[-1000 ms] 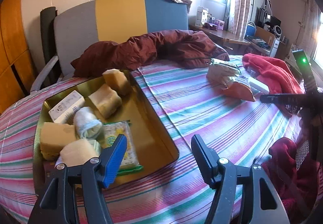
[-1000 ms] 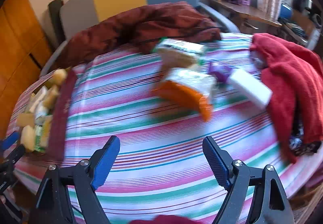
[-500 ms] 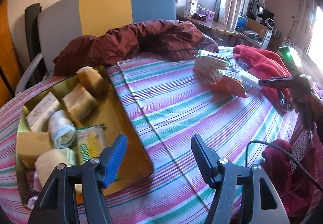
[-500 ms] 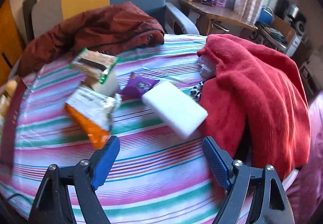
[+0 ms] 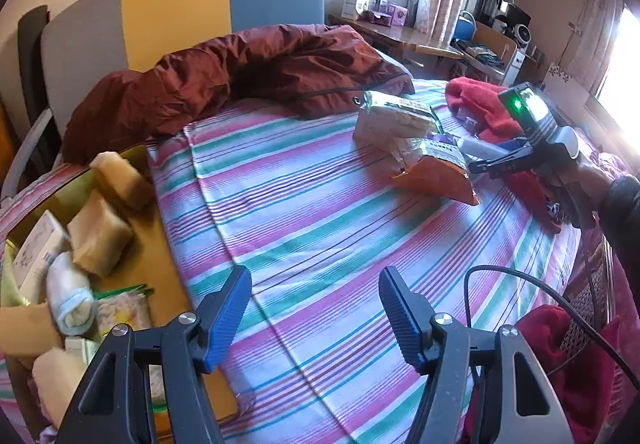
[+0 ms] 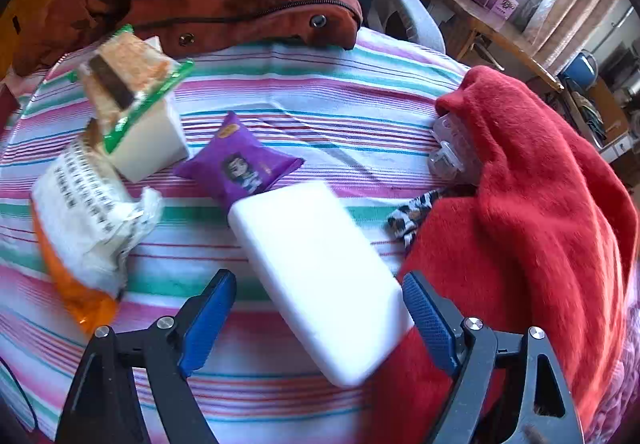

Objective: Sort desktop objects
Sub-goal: 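Close the right tool on the white bottle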

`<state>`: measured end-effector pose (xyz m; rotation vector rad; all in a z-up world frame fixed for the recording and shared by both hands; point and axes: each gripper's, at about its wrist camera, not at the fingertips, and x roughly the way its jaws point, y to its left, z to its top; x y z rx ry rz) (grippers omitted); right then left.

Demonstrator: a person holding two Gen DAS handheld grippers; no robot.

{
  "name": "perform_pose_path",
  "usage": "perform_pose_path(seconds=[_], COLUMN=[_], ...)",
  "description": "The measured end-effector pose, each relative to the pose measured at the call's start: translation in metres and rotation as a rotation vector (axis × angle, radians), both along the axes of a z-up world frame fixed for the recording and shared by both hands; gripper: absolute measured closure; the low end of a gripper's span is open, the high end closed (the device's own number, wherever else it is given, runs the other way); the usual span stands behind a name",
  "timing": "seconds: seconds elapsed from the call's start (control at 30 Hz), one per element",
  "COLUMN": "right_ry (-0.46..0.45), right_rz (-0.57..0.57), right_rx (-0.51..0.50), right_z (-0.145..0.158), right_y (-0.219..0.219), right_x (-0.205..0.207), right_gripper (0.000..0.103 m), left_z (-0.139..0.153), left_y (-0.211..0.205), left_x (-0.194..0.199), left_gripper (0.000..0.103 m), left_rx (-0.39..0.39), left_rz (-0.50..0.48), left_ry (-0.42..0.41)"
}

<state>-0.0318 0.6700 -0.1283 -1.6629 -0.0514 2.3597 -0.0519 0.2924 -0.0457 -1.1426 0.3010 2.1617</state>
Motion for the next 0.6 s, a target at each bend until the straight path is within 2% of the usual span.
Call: perform_pose_path(seconds=[0.2, 0.3, 0.37, 0.47, 0.5, 0.6], right_ry=[0.012, 0.067, 0.116, 0.174, 0.179, 0.15], right_rz=[-0.019, -0.07, -0.104, -0.122, -0.116, -0.058], right_rx=[-0.05, -0.097, -0.143, -0.262, -0.273, -0.221], right_z=[-0.005, 0.001, 0.006, 0.013, 0.015, 0.016], right_y=[0.008, 0.012, 0.018, 0.024, 0.023, 0.015], right_x=[-0.001, 0.007, 0.014, 0.022, 0.022, 0.019], right_gripper=[0.015, 0.026, 0.027, 0.023, 0.018, 0.016], left_z=[-0.003, -0.002, 0.0, 0.004, 0.005, 0.005], left_y=[0.017, 0.025, 0.031, 0.04, 0.043, 0.047], left_x=[-0.005, -0.007, -0.009, -0.01, -0.009, -0.01], left_gripper=[0.036, 0.036, 0.036, 0.036, 0.036, 0.036], left_rx=[-0.006, -0.009, -0.001, 0.005, 0.006, 0.007], left_rz=[-0.023, -0.033, -0.042, -0.057, -0.063, -0.07], left_ry=[-0.014, -0.011, -0.012, -0.007, -0.007, -0.011])
